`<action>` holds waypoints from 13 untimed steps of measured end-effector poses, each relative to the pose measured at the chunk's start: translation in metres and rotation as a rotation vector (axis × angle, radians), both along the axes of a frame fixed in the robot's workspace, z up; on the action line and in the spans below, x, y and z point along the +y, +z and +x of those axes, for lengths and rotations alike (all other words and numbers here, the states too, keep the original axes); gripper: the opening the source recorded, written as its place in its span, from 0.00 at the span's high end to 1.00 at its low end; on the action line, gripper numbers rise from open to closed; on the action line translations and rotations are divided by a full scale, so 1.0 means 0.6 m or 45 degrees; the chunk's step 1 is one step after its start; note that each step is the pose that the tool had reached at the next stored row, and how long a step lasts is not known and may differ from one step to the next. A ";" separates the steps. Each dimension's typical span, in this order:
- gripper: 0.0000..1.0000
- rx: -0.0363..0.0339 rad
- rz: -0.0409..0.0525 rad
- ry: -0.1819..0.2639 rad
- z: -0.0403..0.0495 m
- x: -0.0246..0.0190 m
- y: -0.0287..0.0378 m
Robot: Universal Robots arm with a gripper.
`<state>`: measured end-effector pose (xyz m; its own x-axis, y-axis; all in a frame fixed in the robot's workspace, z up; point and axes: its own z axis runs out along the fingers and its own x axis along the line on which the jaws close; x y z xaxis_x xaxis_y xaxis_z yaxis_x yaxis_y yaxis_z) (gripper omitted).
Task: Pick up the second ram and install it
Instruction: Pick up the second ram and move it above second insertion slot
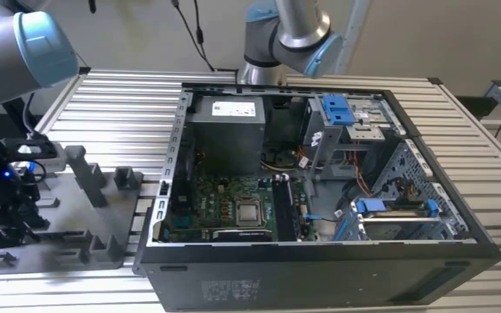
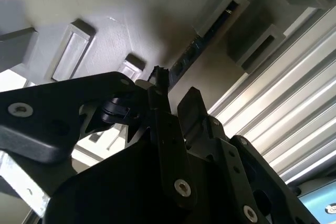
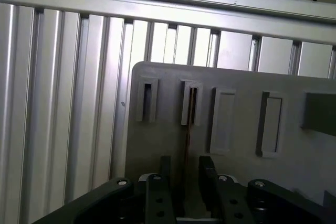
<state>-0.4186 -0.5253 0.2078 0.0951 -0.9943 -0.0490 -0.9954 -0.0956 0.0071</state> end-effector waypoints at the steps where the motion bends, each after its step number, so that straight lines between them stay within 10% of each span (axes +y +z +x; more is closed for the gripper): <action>1: 0.64 0.0001 0.000 0.000 0.000 0.0000 -0.002; 13: 0.64 0.0004 0.000 0.000 0.000 0.0002 -0.018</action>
